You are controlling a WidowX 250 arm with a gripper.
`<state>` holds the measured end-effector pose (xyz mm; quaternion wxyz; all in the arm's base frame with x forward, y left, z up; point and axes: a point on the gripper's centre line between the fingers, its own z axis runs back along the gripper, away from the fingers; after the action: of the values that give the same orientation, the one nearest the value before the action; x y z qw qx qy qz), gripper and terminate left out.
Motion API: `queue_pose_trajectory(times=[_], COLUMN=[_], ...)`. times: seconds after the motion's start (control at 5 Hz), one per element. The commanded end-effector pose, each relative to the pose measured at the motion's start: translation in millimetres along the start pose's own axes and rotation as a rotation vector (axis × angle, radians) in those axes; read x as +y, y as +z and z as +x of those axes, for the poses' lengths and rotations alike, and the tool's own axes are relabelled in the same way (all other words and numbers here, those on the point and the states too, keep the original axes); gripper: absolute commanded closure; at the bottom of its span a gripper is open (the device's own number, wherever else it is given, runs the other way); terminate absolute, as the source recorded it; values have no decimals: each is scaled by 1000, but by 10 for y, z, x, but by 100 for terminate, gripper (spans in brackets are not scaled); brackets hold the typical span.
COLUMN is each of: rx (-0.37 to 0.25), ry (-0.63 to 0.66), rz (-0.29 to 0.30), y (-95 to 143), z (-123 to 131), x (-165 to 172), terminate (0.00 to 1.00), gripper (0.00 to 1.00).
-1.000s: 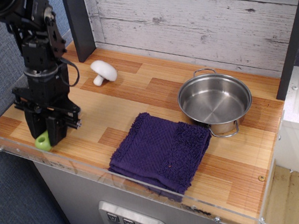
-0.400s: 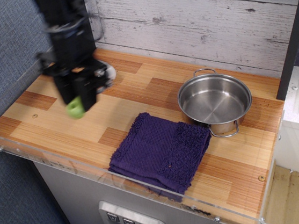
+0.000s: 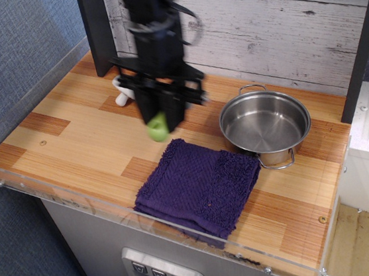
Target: Move the spatula and place on purple towel
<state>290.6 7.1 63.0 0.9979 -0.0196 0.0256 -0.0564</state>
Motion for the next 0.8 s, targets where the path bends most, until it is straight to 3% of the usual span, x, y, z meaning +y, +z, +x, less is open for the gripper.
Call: queue_pose_trajectory(times=[0.0, 0.6], rx=[-31, -71], ry=[-67, -105], rz=[30, 62], y=[10, 28], z=[-10, -422], x=[-229, -159], terminate=[0, 0], gripper=[100, 100])
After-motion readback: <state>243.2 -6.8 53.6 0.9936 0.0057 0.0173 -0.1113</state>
